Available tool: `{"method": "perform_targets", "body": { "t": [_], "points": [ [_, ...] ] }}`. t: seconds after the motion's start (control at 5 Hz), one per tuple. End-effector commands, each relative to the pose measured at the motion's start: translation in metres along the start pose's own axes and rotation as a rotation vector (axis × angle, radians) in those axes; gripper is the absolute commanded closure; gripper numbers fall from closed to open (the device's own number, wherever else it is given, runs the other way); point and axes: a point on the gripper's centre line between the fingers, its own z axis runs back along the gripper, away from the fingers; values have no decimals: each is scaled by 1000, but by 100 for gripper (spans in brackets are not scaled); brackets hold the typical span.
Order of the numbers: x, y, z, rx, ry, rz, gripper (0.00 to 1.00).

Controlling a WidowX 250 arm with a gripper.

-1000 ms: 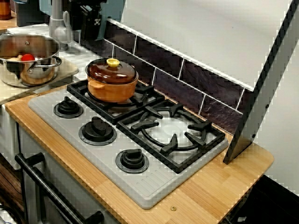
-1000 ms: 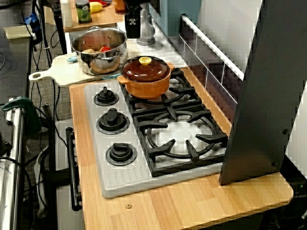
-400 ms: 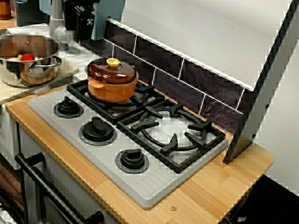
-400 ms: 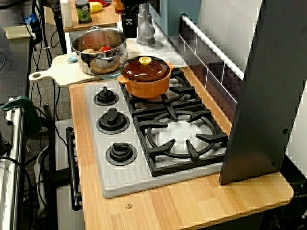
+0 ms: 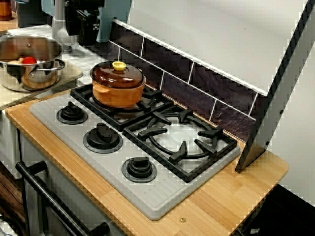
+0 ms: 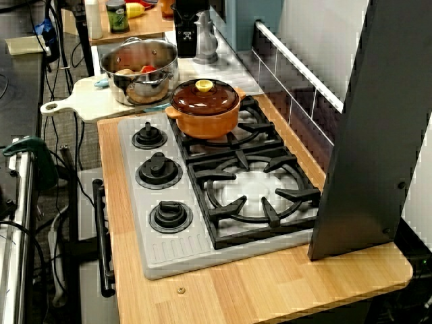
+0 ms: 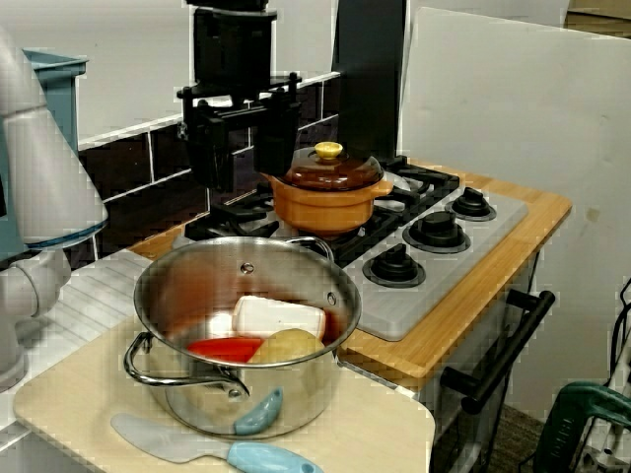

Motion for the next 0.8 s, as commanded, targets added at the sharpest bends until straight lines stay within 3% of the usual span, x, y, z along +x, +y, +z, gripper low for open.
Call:
{"method": "perform_targets", "body": {
  "t": [0.0, 0.6],
  "points": [
    [-1, 15, 20, 4, -42, 75, 0],
    [0, 21, 22, -3, -18, 101, 0]
  ]
}}
